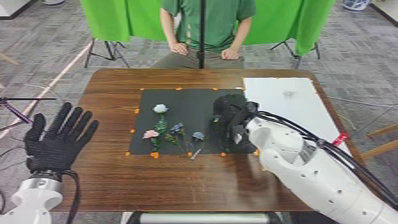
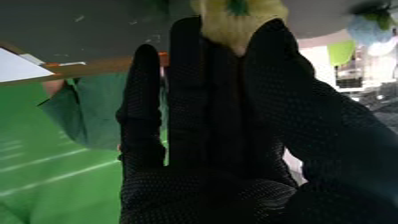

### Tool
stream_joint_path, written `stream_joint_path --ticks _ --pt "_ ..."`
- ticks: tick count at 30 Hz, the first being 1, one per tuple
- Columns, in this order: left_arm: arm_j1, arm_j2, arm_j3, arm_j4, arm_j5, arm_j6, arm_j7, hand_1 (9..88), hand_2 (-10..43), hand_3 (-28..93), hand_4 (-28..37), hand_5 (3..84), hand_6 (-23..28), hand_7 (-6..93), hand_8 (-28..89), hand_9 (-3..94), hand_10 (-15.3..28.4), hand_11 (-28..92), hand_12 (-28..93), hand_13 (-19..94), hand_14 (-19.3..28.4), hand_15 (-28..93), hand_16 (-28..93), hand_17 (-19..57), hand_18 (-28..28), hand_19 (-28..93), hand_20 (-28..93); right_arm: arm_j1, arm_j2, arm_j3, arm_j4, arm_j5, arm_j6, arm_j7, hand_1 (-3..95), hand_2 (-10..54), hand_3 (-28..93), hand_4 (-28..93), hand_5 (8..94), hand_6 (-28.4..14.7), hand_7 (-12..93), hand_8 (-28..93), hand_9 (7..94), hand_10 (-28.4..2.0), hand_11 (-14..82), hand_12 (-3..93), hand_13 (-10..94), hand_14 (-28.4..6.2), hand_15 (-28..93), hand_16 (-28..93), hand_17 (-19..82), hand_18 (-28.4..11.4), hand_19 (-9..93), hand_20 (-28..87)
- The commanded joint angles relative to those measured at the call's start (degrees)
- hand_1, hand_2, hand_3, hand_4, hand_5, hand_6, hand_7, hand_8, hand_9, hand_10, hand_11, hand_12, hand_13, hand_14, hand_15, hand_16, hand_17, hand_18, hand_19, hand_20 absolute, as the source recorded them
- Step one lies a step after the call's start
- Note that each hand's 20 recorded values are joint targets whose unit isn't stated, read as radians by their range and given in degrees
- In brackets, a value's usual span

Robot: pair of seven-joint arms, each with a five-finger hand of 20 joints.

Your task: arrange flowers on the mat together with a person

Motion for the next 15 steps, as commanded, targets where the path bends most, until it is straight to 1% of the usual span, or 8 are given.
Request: stream_joint_path --ticks 1,2,4,7,8,9,12,15 --pt "1.7 -0.65 -2.52 0.04 2.03 -0.97 0.40 24.9 11.4 72 -28.3 40.6 7.0 6.4 -8 38.1 15.1 16 9 29 15.8 28 -6 -3.7 13.4 31 12 -2.0 1.1 2.6 -4.0 0.0 -0.3 -1.0 53.7 -9.5 74 -28 57.6 4.7 29 -14 63.2 -6.9 17.6 17.2 60 -3.3 28 33 27 -14.6 62 31" --pt "2.0 -0.66 -3.11 -0.13 2.10 -0.58 0.88 24.9 11.4 72 -28.3 40.6 7.0 6.4 -8 38.1 15.0 16 9 29 15.8 28 -6 -3.6 13.4 31 12 -2.4 1.0 2.9 -4.4 0.1 -0.4 -1.0 53.6 -9.5 74 -28 57.7 4.7 29 -15 63.2 -6.9 17.6 17.0 60 -3.4 28 33 27 -14.5 62 30" --pt "2.0 -0.69 -3.80 -0.20 1.34 -1.26 1.17 25.0 11.2 72 -28.3 40.6 7.0 6.3 -8 38.0 14.9 16 9 29 15.8 28 -6 -3.6 13.5 31 12 -3.7 0.9 4.5 -5.4 0.8 -0.8 -1.0 53.3 -9.5 74 -28 57.7 4.7 29 -15 63.0 -6.9 17.7 16.8 59 -3.6 29 32 27 -14.5 60 29" --pt "2.3 -0.52 -4.12 -0.48 2.20 -1.65 1.70 25.2 10.9 72 -28.3 40.6 7.0 6.3 -8 38.0 14.9 16 9 29 15.8 27 -6 -3.6 13.5 31 12 -5.4 1.1 7.3 -7.5 3.8 0.8 -1.2 50.8 -9.5 76 -28 57.6 4.3 29 -15 62.3 -7.0 17.5 16.5 59 -4.5 30 30 28 -14.1 59 27" --pt "2.6 -0.20 -4.24 -0.75 2.26 -1.23 1.85 25.3 10.9 72 -28.3 40.6 7.0 6.3 -8 38.0 15.0 16 9 29 15.8 27 -6 -3.6 13.5 31 12 -6.1 1.1 8.6 -8.3 5.2 1.2 -1.2 48.9 -9.5 77 -28 57.4 4.0 29 -15 62.0 -7.2 17.4 16.4 58 -5.2 31 28 28 -14.0 58 26" --pt "2.8 -0.05 -4.25 -1.03 2.81 -1.02 2.19 25.2 10.7 72 -28.3 40.6 7.0 6.2 -8 38.0 15.0 16 9 29 15.8 27 -6 -3.6 13.5 30 12 -6.6 1.3 9.6 -9.3 6.8 2.2 -0.4 46.3 -8.6 78 -28 57.2 3.7 28 -15 61.5 -7.4 17.1 16.2 58 -6.0 33 23 28 -13.9 58 24" --pt "3.6 0.06 -4.43 -1.75 4.62 -0.53 1.96 25.2 10.5 72 -28.3 40.6 7.0 6.1 -8 38.0 15.0 16 9 29 15.7 27 -6 -3.6 13.5 30 12 -9.3 1.5 13.9 -12.3 12.6 3.7 1.7 40.7 -4.7 79 -28 57.0 2.5 26 -17 60.3 -8.3 16.5 15.8 56 -7.4 33 19 27 -14.2 56 22" --pt "2.6 0.16 -4.03 -1.45 4.33 -0.86 2.01 25.2 10.4 71 -28.3 40.5 6.9 6.0 -8 37.9 15.0 16 9 29 15.7 27 -6 -3.6 13.5 30 12 -13.6 1.5 20.1 -15.1 21.1 2.8 2.7 37.9 -3.2 79 -27 56.1 1.6 25 -17 58.2 -9.4 14.7 14.6 54 -7.9 29 16 27 -13.6 52 18"
